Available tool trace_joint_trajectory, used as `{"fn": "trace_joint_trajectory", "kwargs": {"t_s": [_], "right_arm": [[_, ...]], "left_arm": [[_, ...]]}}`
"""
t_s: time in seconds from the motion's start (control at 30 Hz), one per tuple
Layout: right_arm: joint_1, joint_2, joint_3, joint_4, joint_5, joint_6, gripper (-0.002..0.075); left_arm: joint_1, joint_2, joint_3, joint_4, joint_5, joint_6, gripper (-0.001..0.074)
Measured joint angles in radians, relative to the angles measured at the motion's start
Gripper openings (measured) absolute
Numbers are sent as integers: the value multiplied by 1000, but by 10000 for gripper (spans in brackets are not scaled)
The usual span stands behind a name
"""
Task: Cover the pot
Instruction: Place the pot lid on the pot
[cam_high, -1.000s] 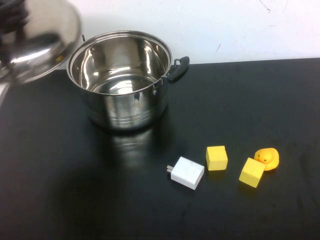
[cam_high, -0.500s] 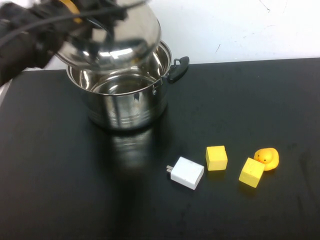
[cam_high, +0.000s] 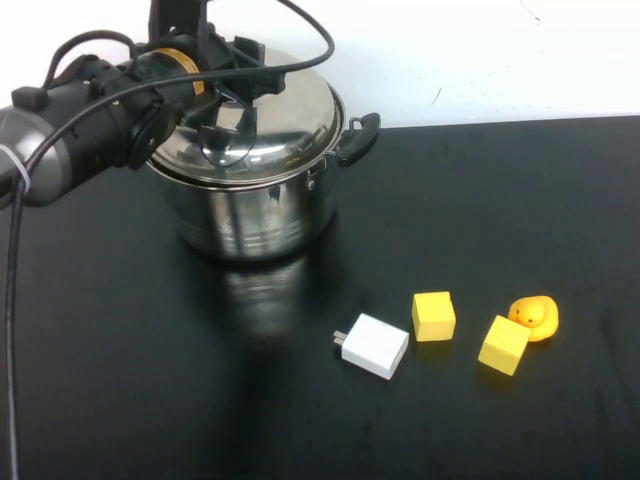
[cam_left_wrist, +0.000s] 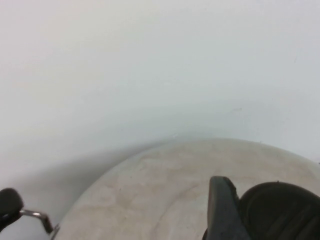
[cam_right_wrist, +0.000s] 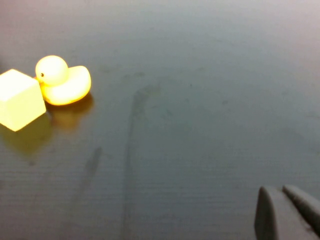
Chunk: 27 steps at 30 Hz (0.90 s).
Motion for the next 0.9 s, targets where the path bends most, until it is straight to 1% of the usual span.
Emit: {"fn": "trace_joint_trajectory", "kwargs": {"t_s": [0.33, 0.53, 0.9], "right_arm": [[0, 0, 0, 0, 0, 0, -2], [0, 0, 0, 0, 0, 0, -2], [0, 0, 0, 0, 0, 0, -2]], "left_arm": [[0, 0, 0, 2, -6, -39, 328], [0, 0, 0, 4, 23, -79, 328], [0, 24, -9, 4, 7, -81, 328]]}}
